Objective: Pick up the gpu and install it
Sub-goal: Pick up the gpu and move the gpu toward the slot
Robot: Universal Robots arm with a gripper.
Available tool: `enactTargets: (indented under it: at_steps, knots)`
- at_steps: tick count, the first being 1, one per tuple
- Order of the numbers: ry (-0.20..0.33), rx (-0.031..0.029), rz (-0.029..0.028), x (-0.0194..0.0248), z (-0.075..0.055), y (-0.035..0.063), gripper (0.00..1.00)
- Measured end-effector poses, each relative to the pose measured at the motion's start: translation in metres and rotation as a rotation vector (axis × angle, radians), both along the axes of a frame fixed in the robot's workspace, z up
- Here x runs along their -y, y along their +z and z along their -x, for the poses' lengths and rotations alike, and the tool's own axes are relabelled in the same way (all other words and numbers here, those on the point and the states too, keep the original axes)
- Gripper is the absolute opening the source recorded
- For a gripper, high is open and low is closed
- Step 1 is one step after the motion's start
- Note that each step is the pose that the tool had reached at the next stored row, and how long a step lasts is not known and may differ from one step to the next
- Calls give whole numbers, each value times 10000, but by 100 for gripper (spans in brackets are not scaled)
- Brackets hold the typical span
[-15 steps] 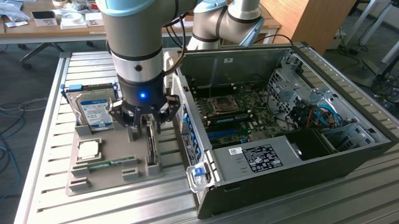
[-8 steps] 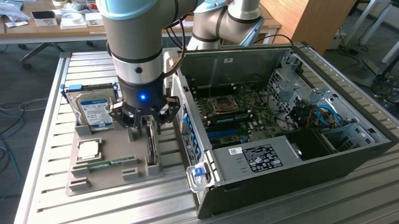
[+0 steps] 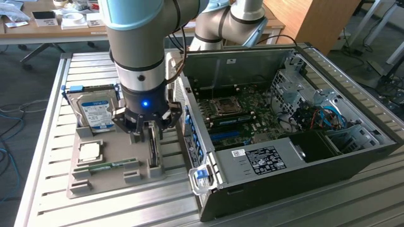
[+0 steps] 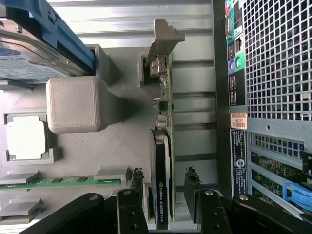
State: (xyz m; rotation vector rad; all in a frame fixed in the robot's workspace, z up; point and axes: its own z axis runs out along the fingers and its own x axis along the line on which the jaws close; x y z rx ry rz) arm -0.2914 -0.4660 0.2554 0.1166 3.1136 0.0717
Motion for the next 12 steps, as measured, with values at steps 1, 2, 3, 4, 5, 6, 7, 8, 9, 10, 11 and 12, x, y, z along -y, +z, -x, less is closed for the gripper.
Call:
enactTargets:
  at_steps: [1, 2, 3, 4, 5, 6, 7, 8, 9, 10, 11, 12]
  knots:
    - [-1, -1, 1, 0, 0, -6, 47]
    - [-1, 0, 1, -1, 0, -12, 47]
    - [-2, -1, 2, -5, 0, -16, 47]
    - [-2, -1, 2, -13, 0, -20, 47]
    - [-1, -1, 1, -23, 0, -24, 47]
    - [-1, 0, 1, -33, 0, -26, 47]
    - [-1, 0, 0, -42, 0, -27, 47]
    - [-1, 0, 1, -50, 0, -28, 47]
    - [-1, 0, 1, -59, 0, -30, 47]
    - [0, 0, 1, -67, 0, -32, 47]
    - [0, 0, 0, -71, 0, -36, 47]
    - [2, 2, -1, -73, -1, -45, 47]
